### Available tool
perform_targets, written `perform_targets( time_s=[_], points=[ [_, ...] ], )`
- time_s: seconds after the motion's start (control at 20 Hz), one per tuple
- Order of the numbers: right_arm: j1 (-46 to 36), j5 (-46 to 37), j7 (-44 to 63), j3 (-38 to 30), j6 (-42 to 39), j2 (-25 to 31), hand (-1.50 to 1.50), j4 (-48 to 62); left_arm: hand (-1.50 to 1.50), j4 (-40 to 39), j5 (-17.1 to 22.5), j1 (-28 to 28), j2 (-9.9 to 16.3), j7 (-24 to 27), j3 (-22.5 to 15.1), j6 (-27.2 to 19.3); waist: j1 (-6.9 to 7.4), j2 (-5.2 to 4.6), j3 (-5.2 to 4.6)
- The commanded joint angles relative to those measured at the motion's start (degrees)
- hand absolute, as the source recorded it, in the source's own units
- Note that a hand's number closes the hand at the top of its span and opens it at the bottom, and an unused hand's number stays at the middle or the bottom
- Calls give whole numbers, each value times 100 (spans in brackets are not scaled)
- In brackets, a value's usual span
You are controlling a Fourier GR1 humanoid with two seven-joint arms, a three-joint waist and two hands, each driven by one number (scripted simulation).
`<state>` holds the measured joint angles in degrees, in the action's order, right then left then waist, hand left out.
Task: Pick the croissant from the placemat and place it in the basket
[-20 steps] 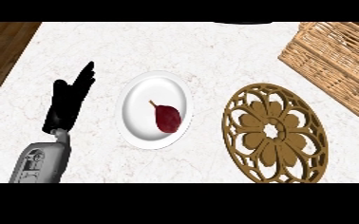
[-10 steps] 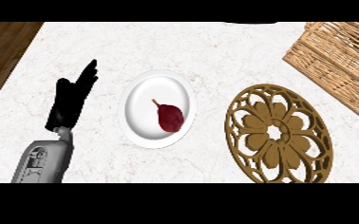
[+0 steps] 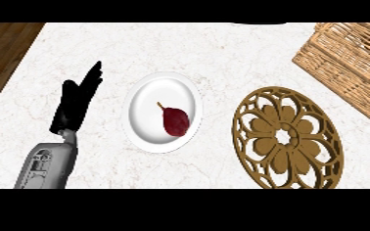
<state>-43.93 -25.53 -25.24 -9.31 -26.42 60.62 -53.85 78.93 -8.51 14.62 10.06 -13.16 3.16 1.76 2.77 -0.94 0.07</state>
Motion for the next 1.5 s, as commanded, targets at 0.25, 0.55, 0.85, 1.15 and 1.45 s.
perform_targets(
  time_s=[0.25,0.55,0.85,1.15,1.45],
  points=[
    [-678,-1125,-1436,598,1002,-469,150,2072,0,-25,147,186,106,-167,133,164,16,-7,5],
    [-834,-987,-1422,376,630,-779,150,3192,0,16,93,91,107,-111,174,71,-36,-3,7],
    [-1366,-994,-1681,206,467,-844,-150,3872,0,134,-19,-137,-60,8,-2,5,2,-4,8],
    [-1655,-348,-1544,-556,641,-845,-150,4251,0,203,20,-172,-23,22,20,68,26,-9,12],
    [-1535,148,-1392,-1180,896,-409,-150,4645,0,142,-67,158,-141,-225,-66,-40,0,-40,23]
  ],
)
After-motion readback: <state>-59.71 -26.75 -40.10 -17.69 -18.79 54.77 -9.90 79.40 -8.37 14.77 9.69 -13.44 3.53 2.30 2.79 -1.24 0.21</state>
